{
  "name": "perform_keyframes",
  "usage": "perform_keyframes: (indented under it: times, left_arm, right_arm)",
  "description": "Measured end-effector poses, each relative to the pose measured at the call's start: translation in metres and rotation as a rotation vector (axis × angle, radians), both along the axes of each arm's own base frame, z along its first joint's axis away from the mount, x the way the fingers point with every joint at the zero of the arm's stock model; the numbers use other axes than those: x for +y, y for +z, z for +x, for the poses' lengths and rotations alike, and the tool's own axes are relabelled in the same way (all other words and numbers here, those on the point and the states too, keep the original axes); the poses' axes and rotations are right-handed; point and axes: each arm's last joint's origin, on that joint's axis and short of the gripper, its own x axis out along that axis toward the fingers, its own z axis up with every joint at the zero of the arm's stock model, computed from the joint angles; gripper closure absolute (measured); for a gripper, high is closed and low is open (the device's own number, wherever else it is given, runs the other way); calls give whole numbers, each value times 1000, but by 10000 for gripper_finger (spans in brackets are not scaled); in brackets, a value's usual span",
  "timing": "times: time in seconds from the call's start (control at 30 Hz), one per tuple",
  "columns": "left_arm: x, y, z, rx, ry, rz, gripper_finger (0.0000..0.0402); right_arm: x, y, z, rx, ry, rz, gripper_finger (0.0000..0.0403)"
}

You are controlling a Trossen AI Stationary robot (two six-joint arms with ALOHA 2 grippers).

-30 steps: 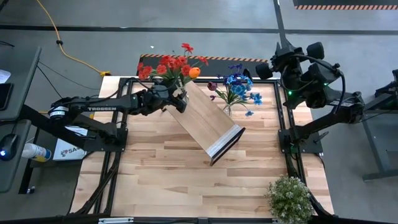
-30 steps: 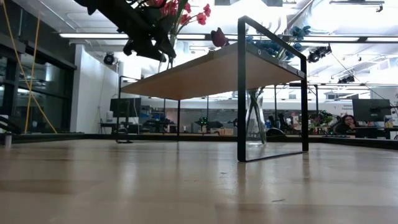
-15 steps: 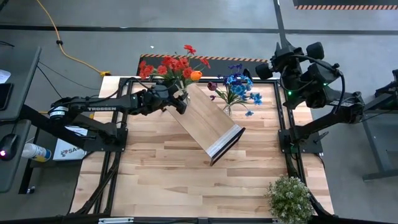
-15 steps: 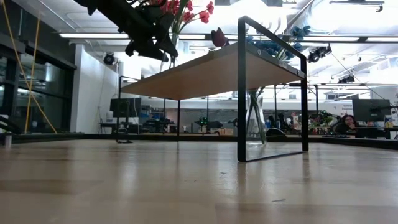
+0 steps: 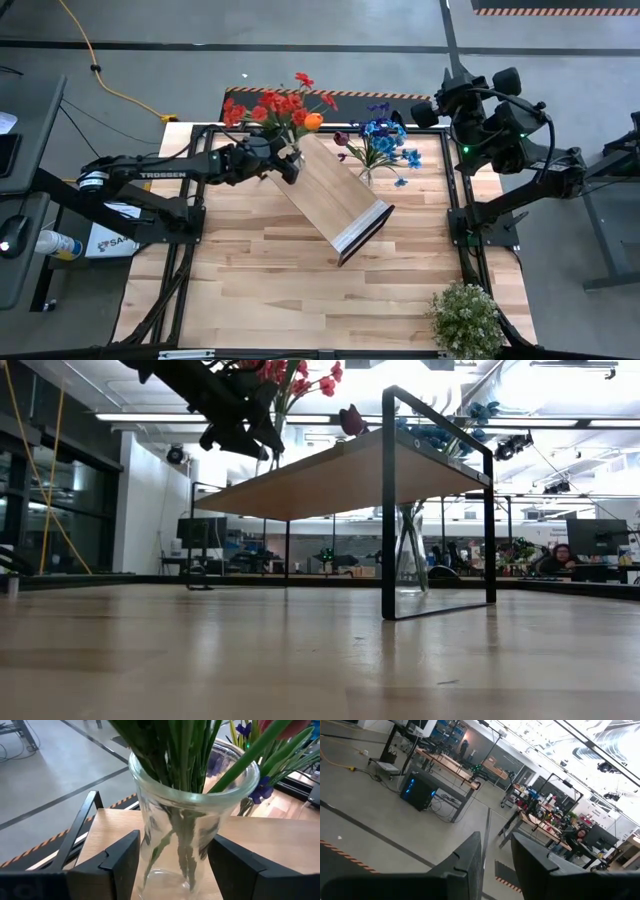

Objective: Pick and place flowers into a vace then onto a shelf
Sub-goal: Put the bottom transparent vase with flowers on the shelf

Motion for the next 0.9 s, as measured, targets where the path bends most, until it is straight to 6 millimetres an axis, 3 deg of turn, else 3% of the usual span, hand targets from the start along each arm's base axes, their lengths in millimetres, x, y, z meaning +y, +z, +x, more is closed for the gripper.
perform_keyframes:
  times: [0.9]
  left_arm:
    - [-1, 0, 1, -1, -33, -13, 140]
  right_arm:
    - [0, 0, 0, 7, 0, -1, 304]
